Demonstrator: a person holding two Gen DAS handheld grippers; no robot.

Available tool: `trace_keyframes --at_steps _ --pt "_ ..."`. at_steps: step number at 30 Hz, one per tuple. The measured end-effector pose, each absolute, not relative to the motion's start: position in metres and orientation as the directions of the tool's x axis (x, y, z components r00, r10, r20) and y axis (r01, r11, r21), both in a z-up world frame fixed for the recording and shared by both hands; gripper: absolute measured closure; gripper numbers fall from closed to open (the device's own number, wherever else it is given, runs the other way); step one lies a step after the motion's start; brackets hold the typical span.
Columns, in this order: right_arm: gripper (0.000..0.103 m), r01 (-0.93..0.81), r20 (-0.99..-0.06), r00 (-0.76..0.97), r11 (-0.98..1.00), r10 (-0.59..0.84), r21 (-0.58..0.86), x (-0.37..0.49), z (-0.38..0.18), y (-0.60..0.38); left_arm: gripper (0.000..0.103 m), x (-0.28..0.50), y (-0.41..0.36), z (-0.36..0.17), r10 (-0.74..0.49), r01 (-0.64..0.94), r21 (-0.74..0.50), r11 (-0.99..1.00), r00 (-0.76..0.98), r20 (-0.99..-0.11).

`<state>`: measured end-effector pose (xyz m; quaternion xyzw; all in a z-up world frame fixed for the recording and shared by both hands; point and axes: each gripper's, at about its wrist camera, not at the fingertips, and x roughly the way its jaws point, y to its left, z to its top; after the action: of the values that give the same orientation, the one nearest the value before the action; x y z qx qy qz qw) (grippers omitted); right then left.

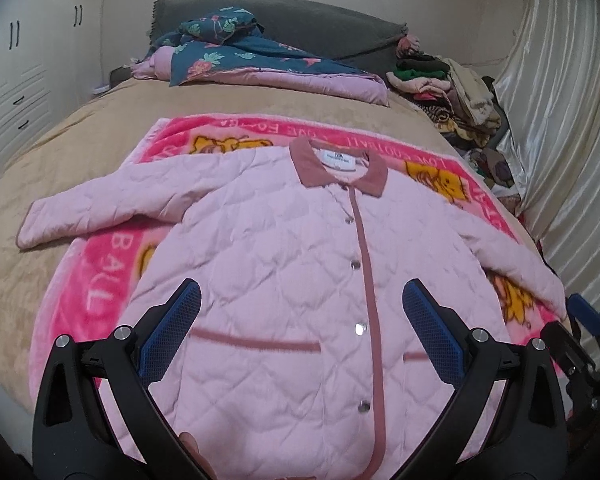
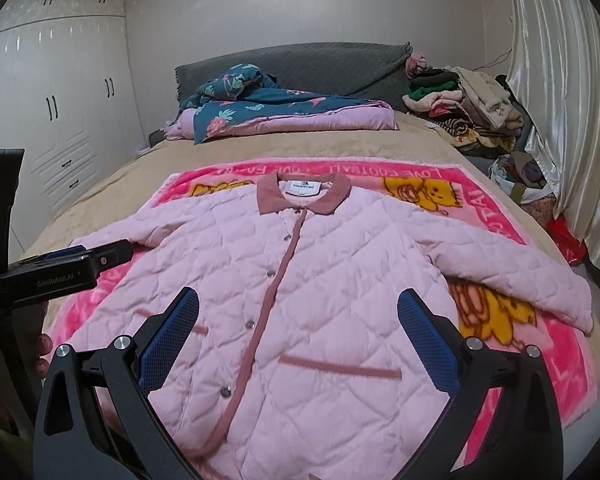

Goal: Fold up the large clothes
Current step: 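Move the right tool over the jacket toward the sleeve cuff nearest it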

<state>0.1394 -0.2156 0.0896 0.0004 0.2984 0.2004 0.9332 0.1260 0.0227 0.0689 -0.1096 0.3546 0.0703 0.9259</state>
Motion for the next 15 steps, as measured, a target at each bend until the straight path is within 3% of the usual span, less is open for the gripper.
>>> trace_keyframes --at_steps 15 --pt "0.004 -0.233 -0.590 0.753 0.957 0.291 0.175 0.238 0.073 -0.236 0.008 0.221 0.029 0.066 0.087 -0.248 -0.140 0.959 0.723 -0.685"
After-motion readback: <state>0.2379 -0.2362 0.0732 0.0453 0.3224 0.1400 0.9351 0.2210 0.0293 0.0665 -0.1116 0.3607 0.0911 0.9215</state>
